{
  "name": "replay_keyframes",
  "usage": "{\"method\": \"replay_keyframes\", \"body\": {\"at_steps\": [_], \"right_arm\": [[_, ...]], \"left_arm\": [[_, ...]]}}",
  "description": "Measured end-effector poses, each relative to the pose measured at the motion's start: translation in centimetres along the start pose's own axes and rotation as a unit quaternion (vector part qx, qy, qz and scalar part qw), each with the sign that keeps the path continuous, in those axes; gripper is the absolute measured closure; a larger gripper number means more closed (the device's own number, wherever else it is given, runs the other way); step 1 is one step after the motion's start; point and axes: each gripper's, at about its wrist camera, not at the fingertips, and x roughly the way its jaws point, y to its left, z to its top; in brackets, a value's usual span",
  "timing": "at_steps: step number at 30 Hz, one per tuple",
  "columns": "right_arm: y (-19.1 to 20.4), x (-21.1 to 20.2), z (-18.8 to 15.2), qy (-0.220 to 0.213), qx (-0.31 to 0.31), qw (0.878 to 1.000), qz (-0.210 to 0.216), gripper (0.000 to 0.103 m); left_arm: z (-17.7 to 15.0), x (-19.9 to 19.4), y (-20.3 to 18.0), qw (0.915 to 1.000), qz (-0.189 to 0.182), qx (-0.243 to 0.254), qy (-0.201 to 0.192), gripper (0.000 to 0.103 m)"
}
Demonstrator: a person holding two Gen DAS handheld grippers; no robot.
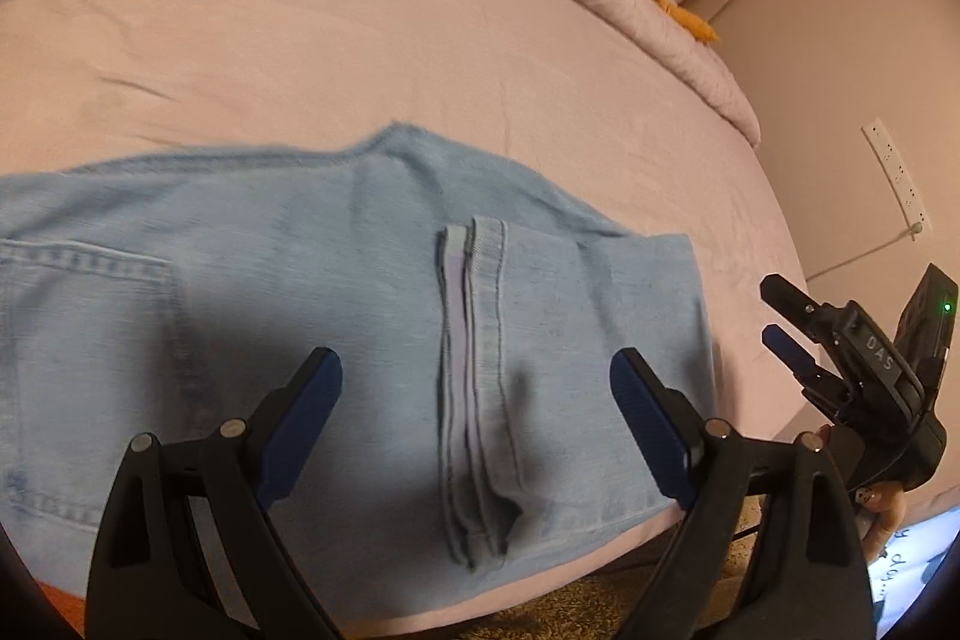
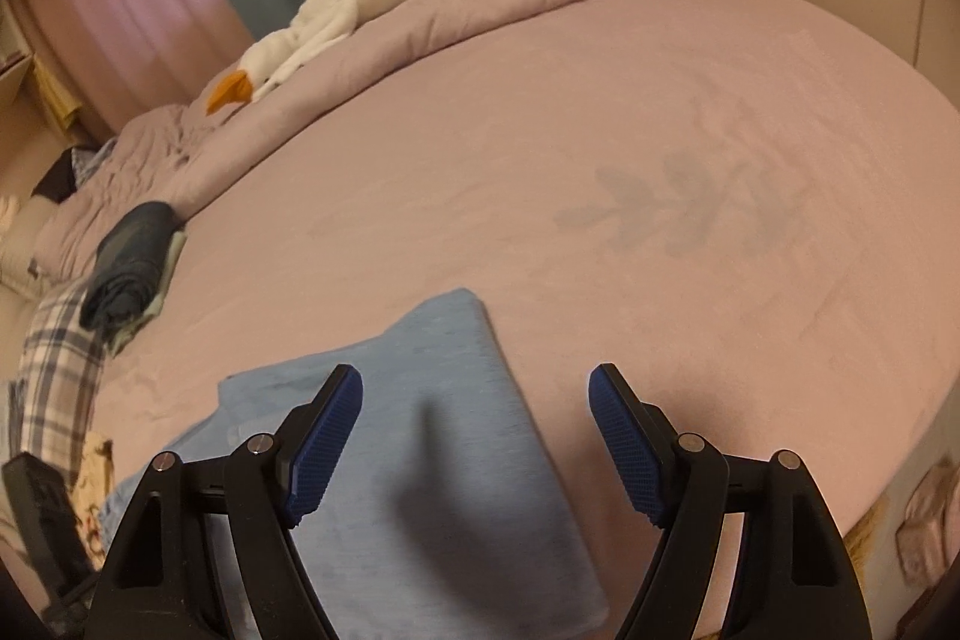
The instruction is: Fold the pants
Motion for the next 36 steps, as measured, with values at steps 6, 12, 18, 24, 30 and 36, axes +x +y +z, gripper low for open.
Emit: {"method": "replay_keyframes", "body": {"at_steps": [6, 12, 18, 24, 30, 36], "right_arm": [[-0.5, 0.6, -0.1, 0.015, 0.007, 1.000, 0.007, 0.025], [-0.6, 1.2, -0.1, 0.025, 0.006, 1.000, 0.006, 0.025], [-0.6, 1.8, 0.0, 0.035, 0.006, 0.999, 0.005, 0.025], [-0.2, 2.4, -0.1, 0.045, -0.003, 0.999, 0.013, 0.025], [-0.1, 2.1, -0.3, 0.043, -0.015, 0.999, 0.009, 0.025], [0.4, 1.9, -0.4, 0.041, -0.030, 0.998, 0.026, 0.025]], "left_arm": [[0.2, 2.1, -0.5, 0.9998, 0.001, 0.004, 0.017, 0.023], [0.7, 3.1, -0.9, 0.9996, -0.006, 0.021, 0.018, 0.037], [0.7, 3.6, -1.1, 0.9991, 0.004, 0.039, 0.018, 0.068], [0.7, 3.2, -0.9, 0.9998, 0.009, 0.018, -0.001, 0.093], [0.8, 1.0, -1.8, 0.9990, 0.024, 0.030, -0.023, 0.095], [1.6, -1.4, -1.2, 0.9968, 0.045, 0.036, -0.056, 0.095]]}}
